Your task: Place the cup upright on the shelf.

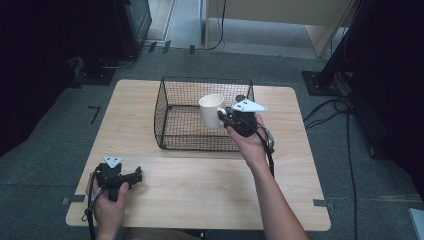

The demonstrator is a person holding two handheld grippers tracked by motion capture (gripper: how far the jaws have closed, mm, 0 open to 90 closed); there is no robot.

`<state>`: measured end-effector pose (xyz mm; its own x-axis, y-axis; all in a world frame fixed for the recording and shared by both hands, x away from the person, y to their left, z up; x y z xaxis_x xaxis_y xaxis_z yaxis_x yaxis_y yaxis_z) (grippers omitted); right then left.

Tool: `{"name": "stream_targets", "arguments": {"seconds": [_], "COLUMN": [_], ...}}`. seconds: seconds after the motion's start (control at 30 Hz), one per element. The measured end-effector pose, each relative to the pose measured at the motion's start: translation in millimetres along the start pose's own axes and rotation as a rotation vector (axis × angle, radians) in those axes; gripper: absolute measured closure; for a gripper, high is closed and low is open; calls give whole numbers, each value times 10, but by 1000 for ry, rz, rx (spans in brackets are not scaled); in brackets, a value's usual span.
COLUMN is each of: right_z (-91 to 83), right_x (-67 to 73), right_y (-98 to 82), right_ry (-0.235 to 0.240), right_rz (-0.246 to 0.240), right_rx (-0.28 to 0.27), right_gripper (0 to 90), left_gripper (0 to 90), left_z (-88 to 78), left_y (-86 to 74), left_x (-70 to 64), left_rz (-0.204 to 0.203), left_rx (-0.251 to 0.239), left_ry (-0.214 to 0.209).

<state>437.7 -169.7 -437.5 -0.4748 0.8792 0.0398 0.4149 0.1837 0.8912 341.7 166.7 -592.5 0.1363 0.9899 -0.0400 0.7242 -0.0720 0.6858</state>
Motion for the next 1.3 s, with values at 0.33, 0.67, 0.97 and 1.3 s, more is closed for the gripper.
{"name": "stream_targets", "arguments": {"seconds": [0.33,0.67,0.97,1.3], "right_z": [226,394,498,471], "right_x": [-35,-158,-204,-212], "right_y": [-201,-277,-347,-334], "right_ry": [-9,-20,-29,-12], "right_rz": [15,45,40,68], "right_rx": [82,138,183,179], "right_gripper": [804,804,803,726], "left_gripper": [0,0,0,0], "left_z": [0,0,0,0], "left_y": [0,0,-1,-1], "left_x": [0,-1,0,0], "left_rz": [0,0,1,1], "left_rx": [0,0,1,1], "left_ry": [0,0,0,0]}}
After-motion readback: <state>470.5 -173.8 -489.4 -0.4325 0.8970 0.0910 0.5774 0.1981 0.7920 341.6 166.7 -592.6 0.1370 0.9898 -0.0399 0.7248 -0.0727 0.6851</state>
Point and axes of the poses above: each handheld gripper's, and its own axes: z roughly forward along the jaws, y roughly out of its top, x roughly to its left, the point moved 10 cm from there along z, roughly forward along the jaws, and after that the axes turned 4 degrees about -y, right-handed, at the moved point
